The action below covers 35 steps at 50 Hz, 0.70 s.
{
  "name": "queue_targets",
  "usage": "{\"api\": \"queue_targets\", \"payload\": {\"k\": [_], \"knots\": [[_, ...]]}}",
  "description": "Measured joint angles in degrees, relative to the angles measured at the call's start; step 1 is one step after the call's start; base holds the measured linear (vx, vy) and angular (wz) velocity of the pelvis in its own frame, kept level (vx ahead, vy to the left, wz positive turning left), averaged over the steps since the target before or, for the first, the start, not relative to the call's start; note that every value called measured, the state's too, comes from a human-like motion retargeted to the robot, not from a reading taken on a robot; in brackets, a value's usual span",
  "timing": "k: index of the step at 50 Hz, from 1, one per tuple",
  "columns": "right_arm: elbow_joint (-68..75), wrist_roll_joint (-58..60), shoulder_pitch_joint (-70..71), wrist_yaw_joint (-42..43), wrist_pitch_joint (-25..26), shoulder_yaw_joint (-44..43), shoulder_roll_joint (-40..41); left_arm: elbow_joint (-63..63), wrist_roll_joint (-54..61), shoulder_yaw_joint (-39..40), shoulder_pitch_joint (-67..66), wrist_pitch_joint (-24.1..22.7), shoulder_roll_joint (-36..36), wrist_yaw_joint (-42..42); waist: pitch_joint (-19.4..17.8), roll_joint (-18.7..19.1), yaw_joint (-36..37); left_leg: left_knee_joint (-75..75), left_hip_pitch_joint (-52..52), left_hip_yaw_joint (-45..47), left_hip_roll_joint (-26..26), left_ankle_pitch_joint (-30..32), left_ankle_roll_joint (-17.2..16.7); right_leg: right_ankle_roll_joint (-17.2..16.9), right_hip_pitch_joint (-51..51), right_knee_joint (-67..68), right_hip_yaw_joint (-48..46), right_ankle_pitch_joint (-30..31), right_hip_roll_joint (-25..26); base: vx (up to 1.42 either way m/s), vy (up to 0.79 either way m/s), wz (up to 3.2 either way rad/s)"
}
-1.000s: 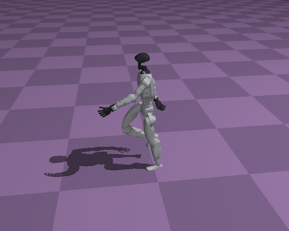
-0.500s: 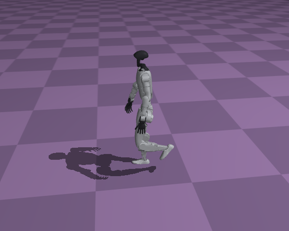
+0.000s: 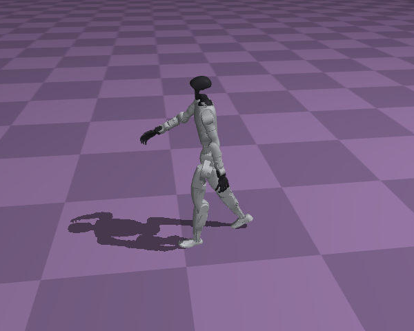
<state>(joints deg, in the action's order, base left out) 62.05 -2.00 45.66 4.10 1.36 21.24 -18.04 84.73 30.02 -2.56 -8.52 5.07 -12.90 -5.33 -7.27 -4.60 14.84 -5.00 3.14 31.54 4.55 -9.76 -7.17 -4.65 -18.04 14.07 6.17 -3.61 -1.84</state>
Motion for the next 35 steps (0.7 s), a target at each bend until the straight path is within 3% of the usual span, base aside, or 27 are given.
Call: {"api": "queue_targets", "payload": {"k": [3, 6, 8, 11, 15, 20, 23, 25, 26, 28, 30, 33, 35], "knots": [[4.46, 6.16, -14.98, -6.91, -0.59, 2.41, 1.88, -2.13, 0.81, -3.58, 13.66, -2.43, -1.68, 3.04, 1.50, 2.35, -4.15, 0.08, -2.57, -5.97, 0.98, -1.53, 0.91, 2.11, 13.33, 30.29, -7.65, 1.02, 2.09, 0.69, 0.27, 1.39], [11.24, 11.82, -29.15, -13.08, 0.67, 4.24, 4.11, -6.04, 0.93, -5.71, 28.41, -2.62, -3.86, 4.41, 2.69, 3.58, -9.54, 1.59, -2.82, -12.14, 0.84, -4.52, 1.36, 3.49, 28.99, 59.90, -13.75, -3.51, 0.91, 0.65, 0.18, 1.73], [15.19, 18.11, -38.28, -13.93, 3.97, 4.04, 5.44, -8.76, -1.03, -5.24, 38.44, -0.38, -5.04, 3.27, 2.71, 4.74, -13.18, 2.13, -3.59, -15.87, 0.83, -5.70, 1.62, 3.66, 37.98, 74.85, -16.44, -6.53, 0.17, 0.66, 0.12, 1.71], [18.69, 23.58, -51.73, -18.18, 5.09, 2.67, 6.57, -14.30, -2.06, -7.97, 50.77, 0.12, -7.10, 1.35, 2.18, 7.03, -19.11, 1.74, -6.41, -21.23, 1.39, -6.71, 3.10, 2.57, 47.95, 87.75, -19.98, -10.13, -1.03, 0.66, 0.05, 1.63], [19.13, 19.90, -68.00, -22.34, 4.47, 0.23, 6.57, -22.63, -1.26, -14.19, 62.55, -1.96, -11.12, -0.85, 1.09, 8.84, -26.60, 0.00, -11.92, -26.62, 2.15, -7.30, 5.59, 1.30, 55.89, 90.62, -23.03, -14.62, -4.78, 0.67, -0.06, 1.36], [18.93, 4.97, -80.87, -24.96, 5.96, -5.13, 6.54, -28.70, 5.20, -16.03, 70.33, -4.65, -14.80, -4.91, 2.24, 8.93, -31.81, 0.00, -16.10, -29.35, 2.43, -8.55, 6.83, 0.99, 59.69, 73.23, -25.11, -17.19, -10.41, 0.65, -0.17, 0.68], [20.27, -2.80, -82.54, -23.55, 7.62, -8.65, 7.20, -29.07, 13.34, -12.89, 70.44, -4.98, -14.09, -8.72, 4.65, 8.96, -32.49, 1.20, -16.42, -29.63, 2.30, -9.79, 5.81, 1.09, 56.32, 48.82, -29.03, -17.34, -12.16, 0.65, -0.24, 0.25], [21.46, -6.75, -81.31, -20.99, 8.24, -10.96, 7.62, -28.69, 18.25, -9.87, 68.03, -4.45, -12.85, -10.73, 6.29, 8.86, -32.71, 2.40, -16.67, -30.20, 1.77, -10.58, 4.85, 0.46, 49.86, 25.27, -32.21, -14.05, -11.00, 0.69, -0.28, 0.37], [22.05, -8.21, -79.32, -18.96, 8.51, -12.37, 7.51, -28.35, 19.87, -8.25, 66.01, -4.19, -12.11, -10.14, 6.15, 8.05, -33.28, 2.90, -17.96, -31.26, 0.51, -10.59, 4.68, -0.41, 44.09, 11.15, -33.06, -9.63, -10.13, 0.75, -0.32, 0.65], [23.64, -9.04, -72.80, -13.67, 9.36, -16.03, 7.13, -27.55, 21.31, -5.77, 61.86, -4.81, -10.94, -6.29, 2.93, 5.40, -34.63, 3.56, -23.38, -33.70, -2.17, -10.10, 4.41, -4.22, 30.98, -12.51, -34.36, 0.44, -9.18, 0.82, -0.35, 0.65], [25.28, -9.48, -64.98, -8.61, 9.50, -18.27, 7.44, -26.10, 17.41, -6.42, 56.25, -5.87, -10.02, -2.96, 0.09, 2.29, -32.57, 4.54, -28.20, -33.81, -4.36, -7.90, 4.59, -9.75, 24.62, -19.07, -33.34, 5.71, -9.56, 0.77, -0.44, -0.52], [25.88, -12.92, -52.86, -3.11, 8.85, -17.00, 7.29, -21.25, 5.05, -11.47, 43.14, -4.74, -9.28, 0.27, -1.42, -0.19, -24.05, 13.55, -28.22, -27.54, -5.17, -1.90, 5.88, -10.35, 21.41, -19.07, -27.08, 5.82, -6.00, 0.71, -0.56, -1.85], [24.85, -15.65, -45.41, -1.17, 8.33, -14.66, 6.03, -16.36, -5.36, -15.35, 32.20, -1.85, -8.10, 0.12, -1.12, -2.92, -20.67, 31.64, -21.38, -24.67, -8.11, -1.48, 9.96, -10.35, 17.72, -19.07, -24.22, 3.68, -9.04, 0.74, -0.18, -1.13]]}}
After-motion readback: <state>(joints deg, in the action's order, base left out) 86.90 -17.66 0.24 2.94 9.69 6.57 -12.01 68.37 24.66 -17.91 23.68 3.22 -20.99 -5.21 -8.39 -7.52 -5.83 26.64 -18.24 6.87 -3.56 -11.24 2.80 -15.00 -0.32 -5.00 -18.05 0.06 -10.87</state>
